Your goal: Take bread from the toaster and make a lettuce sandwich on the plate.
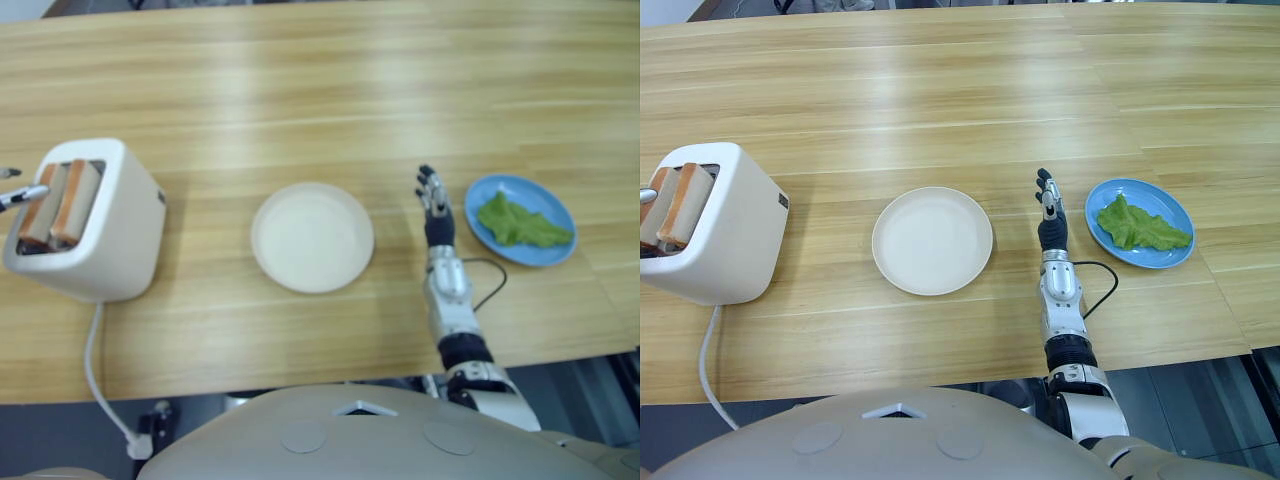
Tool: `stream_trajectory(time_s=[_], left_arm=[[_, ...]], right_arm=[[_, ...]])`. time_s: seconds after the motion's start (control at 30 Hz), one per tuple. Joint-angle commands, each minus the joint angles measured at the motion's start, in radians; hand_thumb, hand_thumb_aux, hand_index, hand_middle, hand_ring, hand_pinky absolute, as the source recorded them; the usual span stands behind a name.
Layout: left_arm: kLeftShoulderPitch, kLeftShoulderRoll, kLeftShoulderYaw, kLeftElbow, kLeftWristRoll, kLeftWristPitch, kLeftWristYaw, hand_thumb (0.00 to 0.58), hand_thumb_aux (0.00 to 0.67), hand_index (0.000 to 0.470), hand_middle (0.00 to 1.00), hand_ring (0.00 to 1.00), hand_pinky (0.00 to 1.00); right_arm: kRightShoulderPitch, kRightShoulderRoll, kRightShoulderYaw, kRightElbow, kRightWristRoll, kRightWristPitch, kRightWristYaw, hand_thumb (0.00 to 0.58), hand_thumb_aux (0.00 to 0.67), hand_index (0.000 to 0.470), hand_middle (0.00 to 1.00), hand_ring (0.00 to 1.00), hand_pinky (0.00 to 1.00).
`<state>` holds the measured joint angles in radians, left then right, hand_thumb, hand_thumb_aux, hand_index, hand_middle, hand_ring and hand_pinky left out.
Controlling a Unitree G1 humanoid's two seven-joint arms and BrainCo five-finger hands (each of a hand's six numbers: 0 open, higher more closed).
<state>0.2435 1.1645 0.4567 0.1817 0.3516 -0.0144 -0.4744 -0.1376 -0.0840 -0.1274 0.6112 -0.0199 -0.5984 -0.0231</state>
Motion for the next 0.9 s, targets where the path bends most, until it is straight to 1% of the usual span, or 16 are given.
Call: stream_trajectory(time_s=[0.03,0.27,0.77,0.9], left_arm=[[0.027,0.006,-0.029,-0.010,0.030,0.005,-0.016,0.000,0.000,0.000,0.00,0.00,0.00],[0.064,-0.006,-0.042,-0.075,0.067,0.025,-0.021,0.000,0.000,0.000,0.00,0.00,0.00],[0.128,0.004,0.005,-0.165,0.194,0.081,0.016,0.000,0.000,0.000,0.00,0.00,0.00],[0.143,-0.005,0.027,-0.219,0.230,0.093,0.020,0.000,0.000,0.000,0.00,0.00,0.00]], right_arm=[[0.010,-0.003,-0.005,-0.018,0.018,0.019,0.005,0.000,0.000,0.000,0.00,0.00,0.00],[0.012,-0.007,-0.006,-0.022,0.018,0.026,0.008,0.000,0.000,0.000,0.00,0.00,0.00],[0.021,-0.004,-0.010,-0.021,0.053,0.041,0.025,0.000,0.000,0.000,0.00,0.00,0.00],[0.023,-0.004,-0.011,-0.016,0.060,0.046,0.028,0.000,0.000,0.000,0.00,0.00,0.00]])
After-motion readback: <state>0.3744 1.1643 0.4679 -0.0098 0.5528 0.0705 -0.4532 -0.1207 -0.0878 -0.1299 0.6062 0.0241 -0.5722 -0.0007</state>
